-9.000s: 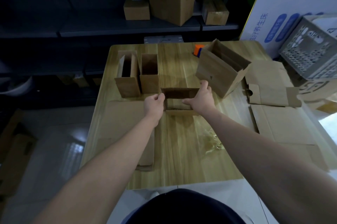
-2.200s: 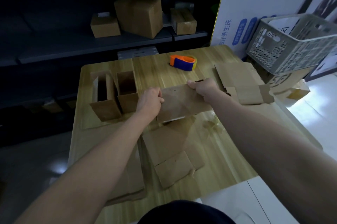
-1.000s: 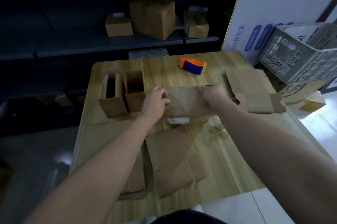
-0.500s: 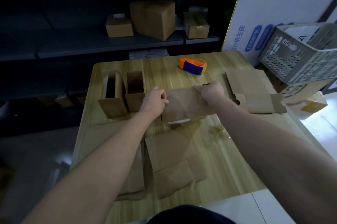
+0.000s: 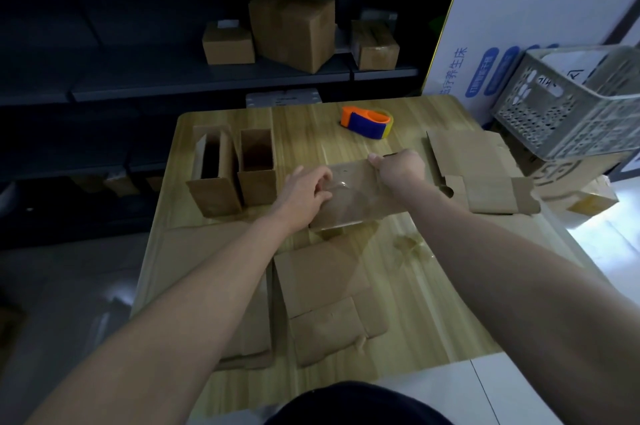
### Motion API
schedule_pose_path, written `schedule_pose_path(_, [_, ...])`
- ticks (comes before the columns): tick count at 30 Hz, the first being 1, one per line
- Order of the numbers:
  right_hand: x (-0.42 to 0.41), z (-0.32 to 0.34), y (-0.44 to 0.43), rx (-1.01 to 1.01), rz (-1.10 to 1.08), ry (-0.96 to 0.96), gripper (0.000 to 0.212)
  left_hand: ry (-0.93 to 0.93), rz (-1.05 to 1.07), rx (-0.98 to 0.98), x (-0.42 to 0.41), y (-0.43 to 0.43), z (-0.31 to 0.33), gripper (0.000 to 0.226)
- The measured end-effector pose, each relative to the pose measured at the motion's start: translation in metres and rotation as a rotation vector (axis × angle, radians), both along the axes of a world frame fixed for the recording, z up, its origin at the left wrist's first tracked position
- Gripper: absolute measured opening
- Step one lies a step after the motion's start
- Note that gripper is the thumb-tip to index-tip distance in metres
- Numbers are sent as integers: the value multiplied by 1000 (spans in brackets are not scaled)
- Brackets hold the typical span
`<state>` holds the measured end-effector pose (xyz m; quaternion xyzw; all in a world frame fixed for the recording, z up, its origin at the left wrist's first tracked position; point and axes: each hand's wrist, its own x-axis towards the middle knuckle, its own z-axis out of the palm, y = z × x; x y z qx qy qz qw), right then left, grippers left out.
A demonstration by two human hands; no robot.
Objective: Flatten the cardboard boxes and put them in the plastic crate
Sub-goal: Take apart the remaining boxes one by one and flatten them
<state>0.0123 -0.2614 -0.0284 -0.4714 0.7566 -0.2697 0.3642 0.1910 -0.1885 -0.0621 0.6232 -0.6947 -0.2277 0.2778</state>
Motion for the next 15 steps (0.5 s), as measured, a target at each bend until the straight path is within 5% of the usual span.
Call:
schedule_pose_path(5, [1, -2, 2, -17, -12, -6, 46, -30, 50, 33, -11, -4, 4, 20])
schedule_pose_path(9, [-2, -5, 1, -12, -44, -40, 46, 208, 33, 18, -9, -1, 8, 22])
schedule_pose_path(11, [-7, -6, -1, -6, -77, -55, 48, 520, 81, 25, -8, 2, 13, 23])
schedule_pose_path(15, [-16, -6, -5, -14, -153, -203, 42, 1448, 261, 108, 1, -6, 33, 29])
